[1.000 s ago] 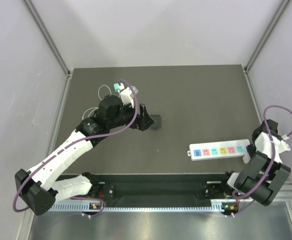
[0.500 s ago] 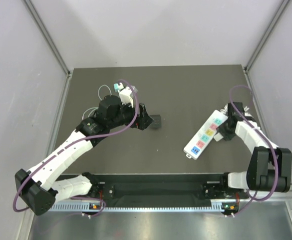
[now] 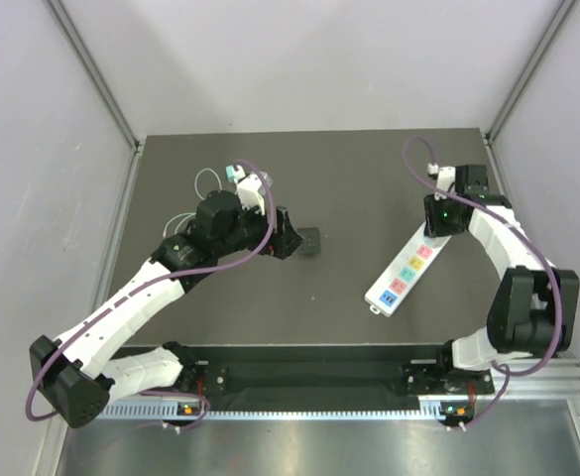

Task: Insert the plug

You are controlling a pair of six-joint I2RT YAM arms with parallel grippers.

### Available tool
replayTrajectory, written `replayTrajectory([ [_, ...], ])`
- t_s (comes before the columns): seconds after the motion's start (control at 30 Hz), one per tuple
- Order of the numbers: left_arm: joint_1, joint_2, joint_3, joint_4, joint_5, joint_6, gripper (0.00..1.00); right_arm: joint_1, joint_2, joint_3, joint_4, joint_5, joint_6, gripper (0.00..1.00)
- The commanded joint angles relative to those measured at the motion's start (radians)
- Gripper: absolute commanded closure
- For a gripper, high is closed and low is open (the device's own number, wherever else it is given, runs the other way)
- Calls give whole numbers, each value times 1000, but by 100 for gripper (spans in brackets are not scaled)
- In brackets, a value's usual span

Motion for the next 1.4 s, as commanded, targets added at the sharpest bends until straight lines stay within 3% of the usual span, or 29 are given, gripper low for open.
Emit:
replayTrajectory([
  [0.0,-3,-23,-13,48,8,-10,8,39,61,105,-114,-125,-342,100],
  [0.07,-3,-23,-13,48,2,-7,8,86,110,134,-148,-113,-460,100],
  [0.3,-3,-20,-12,47,-22,6,7,80,196,212,-168,-70,-592,100],
  [0.53,-3,-37,-18,51,-9,12,7,3,204,180,-76,-231,-721,100],
  [0.77,-2,-28,-15,45,-22,20,6,-33,299,263,-153,-268,-799,100],
  [1.17,1,-3,-10,42,-11,15,6,-69,291,191,-112,-362,-821,100],
  [1.37,6,0,-12,44,-12,15,6,-67,267,237,-156,-405,-824,100],
])
